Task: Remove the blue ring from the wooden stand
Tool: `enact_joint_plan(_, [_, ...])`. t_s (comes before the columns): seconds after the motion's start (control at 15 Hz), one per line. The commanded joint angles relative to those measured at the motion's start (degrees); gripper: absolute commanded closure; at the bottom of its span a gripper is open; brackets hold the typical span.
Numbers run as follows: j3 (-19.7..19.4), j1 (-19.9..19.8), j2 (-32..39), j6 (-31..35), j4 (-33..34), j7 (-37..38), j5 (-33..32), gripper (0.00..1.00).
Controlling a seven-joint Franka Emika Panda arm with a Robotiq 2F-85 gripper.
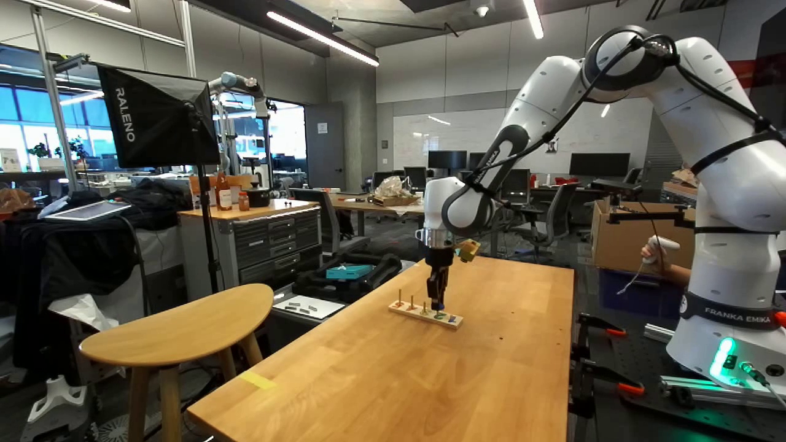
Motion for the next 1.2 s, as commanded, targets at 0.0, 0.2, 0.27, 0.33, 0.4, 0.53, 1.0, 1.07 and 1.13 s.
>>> enact_joint_plan(0.0, [0.79, -0.46, -3.46, -5.13, 2.98, -0.24, 2.74, 0.82])
enact_joint_plan(0.2, [-1.17, -0.28, -4.38, -6.72, 5.23, 1.25, 2.00, 0.82])
enact_joint_plan(0.27, [-2.31, -0.23, -4.17, -6.84, 5.77, 1.99, 1.10, 0.82])
enact_joint_plan(0.33, [-3.24, -0.28, -4.03, -6.99, 6.03, 2.46, 0.59, 0.82])
enact_joint_plan(0.4, [-4.24, -0.39, -3.37, -6.38, 6.15, 2.58, -0.01, 0.82])
enact_joint_plan(0.53, [-6.12, -0.44, -2.12, -5.42, 5.92, 2.92, -1.22, 0.82])
enact_joint_plan(1.0, [-8.89, -0.69, 3.53, -3.70, 6.00, 2.84, -4.41, 0.82])
enact_joint_plan(1.07, [-8.92, -0.64, 4.20, -3.77, 6.09, 2.95, -4.53, 0.82])
enact_joint_plan(1.13, [-8.72, -0.69, 4.73, -3.70, 6.09, 2.95, -4.43, 0.82])
